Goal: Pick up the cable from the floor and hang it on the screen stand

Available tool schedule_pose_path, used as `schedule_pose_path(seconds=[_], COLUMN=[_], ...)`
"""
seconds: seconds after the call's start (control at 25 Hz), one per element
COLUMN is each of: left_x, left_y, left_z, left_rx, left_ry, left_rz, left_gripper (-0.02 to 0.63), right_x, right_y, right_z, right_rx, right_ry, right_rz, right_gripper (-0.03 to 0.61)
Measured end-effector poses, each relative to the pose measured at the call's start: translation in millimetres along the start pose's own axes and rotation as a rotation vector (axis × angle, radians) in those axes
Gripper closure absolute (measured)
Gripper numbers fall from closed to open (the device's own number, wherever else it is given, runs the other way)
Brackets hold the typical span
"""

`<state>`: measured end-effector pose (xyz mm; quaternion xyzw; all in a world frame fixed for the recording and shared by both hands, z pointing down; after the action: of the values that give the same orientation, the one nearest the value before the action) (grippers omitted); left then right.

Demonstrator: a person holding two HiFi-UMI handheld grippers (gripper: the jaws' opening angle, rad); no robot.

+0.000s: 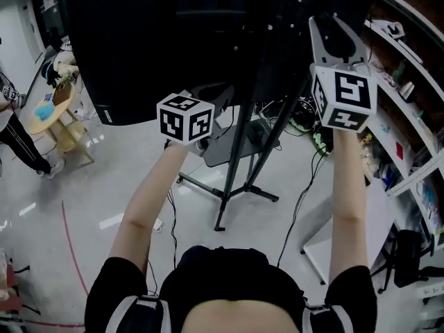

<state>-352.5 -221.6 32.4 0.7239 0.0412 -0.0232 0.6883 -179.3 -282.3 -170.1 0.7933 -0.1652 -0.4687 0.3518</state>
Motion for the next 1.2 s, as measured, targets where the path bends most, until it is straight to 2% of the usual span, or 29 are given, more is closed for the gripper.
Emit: schedule_pose_path(seconds=[0.44,1.2], left_x=[0.7,-29.9], left_y=[15.0,60.6], left_z=[-6.0,-38.5], left_rx=[-0.017,-0.098], left_ry=[-0.049,-0.125], left_rz=[-0.016,-0.053], left_gripper=[0.611,0.611], right_x=[-34.8,-106.1], right_y=[51.6,117.4], right_z=[1.5,23.2], right_rx=[-0.042,-0.108], right_ry=[-0.094,-0.214], right_rz=[0.096,0.252], right_gripper=[0.451,0.462])
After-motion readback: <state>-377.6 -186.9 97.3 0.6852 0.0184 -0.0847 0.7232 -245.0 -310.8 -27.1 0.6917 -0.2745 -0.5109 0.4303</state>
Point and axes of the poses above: the fingertips, and each gripper's own axes: z forward along the fingers, x to its right, y out of its underside, the point moved 5 cm from there along -z, backward along the fingers, and after that the axes turned 12 degrees about -y, right-handed, at the moved point
